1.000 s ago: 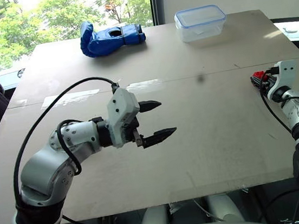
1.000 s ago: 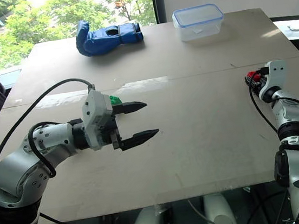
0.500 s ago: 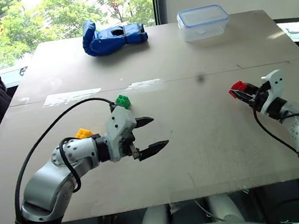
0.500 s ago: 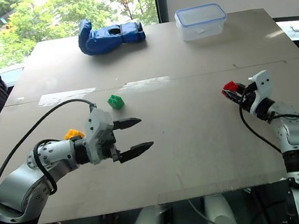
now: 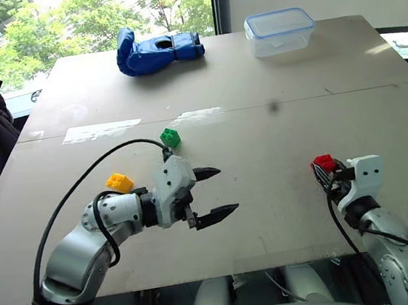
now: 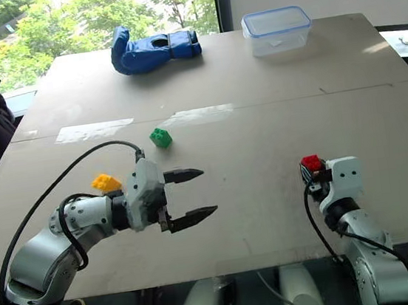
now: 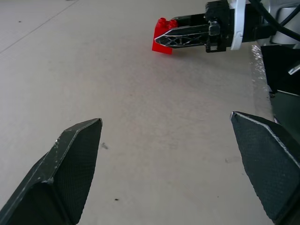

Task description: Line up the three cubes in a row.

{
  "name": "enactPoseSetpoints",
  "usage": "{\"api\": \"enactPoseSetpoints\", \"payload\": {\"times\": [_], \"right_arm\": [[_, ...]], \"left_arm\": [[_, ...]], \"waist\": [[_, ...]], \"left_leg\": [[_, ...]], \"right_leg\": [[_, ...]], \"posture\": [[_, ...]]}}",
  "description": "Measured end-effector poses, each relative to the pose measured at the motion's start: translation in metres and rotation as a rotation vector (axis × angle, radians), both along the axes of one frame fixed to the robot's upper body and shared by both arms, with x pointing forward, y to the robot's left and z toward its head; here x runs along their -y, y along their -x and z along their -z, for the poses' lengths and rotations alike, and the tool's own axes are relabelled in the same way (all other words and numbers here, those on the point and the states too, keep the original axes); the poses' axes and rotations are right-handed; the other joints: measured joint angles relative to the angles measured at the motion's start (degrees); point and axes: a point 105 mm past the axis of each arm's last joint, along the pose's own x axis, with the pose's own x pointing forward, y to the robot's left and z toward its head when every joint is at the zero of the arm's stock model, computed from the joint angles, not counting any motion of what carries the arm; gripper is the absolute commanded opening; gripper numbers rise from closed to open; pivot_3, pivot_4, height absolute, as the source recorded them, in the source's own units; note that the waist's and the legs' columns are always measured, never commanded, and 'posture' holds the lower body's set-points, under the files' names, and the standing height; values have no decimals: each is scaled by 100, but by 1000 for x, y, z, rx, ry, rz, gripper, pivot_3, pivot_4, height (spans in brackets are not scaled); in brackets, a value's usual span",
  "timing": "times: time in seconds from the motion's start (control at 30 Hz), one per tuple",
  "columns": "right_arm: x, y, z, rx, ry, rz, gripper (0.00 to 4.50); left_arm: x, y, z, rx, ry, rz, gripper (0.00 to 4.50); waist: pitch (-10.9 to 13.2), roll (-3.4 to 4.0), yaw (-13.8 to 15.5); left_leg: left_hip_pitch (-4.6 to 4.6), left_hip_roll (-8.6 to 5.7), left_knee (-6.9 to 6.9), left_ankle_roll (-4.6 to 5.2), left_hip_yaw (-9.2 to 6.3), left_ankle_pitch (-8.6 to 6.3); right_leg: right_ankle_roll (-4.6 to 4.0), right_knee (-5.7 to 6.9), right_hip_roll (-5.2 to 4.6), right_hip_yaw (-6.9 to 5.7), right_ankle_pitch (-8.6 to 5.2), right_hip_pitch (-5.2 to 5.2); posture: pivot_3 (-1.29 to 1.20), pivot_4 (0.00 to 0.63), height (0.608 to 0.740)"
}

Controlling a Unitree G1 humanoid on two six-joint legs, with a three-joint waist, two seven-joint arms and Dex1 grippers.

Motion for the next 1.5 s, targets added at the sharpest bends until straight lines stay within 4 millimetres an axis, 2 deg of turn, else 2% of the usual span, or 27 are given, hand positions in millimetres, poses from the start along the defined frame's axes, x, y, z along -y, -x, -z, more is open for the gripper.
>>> {"api": "enactPoseSetpoints", "payload": {"times": [0.57,0.63,0.67,0.77,0.8,1.13,1.5], "right_arm": [[3,-2,3,-6,14,63,1337],[3,-3,3,-5,17,60,2396],[3,-4,3,-4,18,58,2670],[3,-6,2,-4,24,46,4132],[3,-7,1,-1,25,44,4437],[14,-10,-5,11,76,23,4437],[11,-8,-5,18,96,-76,4437]], "left_arm": [[-2,-9,-5,66,-34,71,4500],[-2,-9,-5,68,-37,69,4500],[-2,-9,-5,69,-38,68,4500],[-2,-9,-4,70,-40,66,4500],[-2,-9,-4,70,-40,65,4500],[-4,-8,2,45,-37,27,4500],[-3,-8,1,52,-26,6,4500]], "waist": [[0,-1,-7],[0,-1,-6],[0,-1,-5],[0,-1,-6],[0,-1,-5],[0,-1,-4],[0,-1,-4]], "left_leg": [[-1,-1,-1,21,-1,-12],[-1,-1,-1,21,-1,-12],[-1,-1,-1,21,-2,-12],[-1,-1,-1,21,-1,-12],[-1,-1,-1,21,-2,-12],[-2,-1,-1,23,-2,-13],[-1,-1,-1,24,-2,-13]], "right_leg": [[1,-6,1,-3,0,0],[1,-5,1,-4,0,0],[1,-5,1,-4,0,0],[1,-5,1,-4,0,1],[1,-5,1,-4,0,0],[1,-5,1,-4,0,0],[1,-5,1,-4,0,1]], "posture": [[0,150,740],[0,150,740],[0,150,740],[0,150,740],[0,150,740],[0,150,740],[0,150,740]]}}
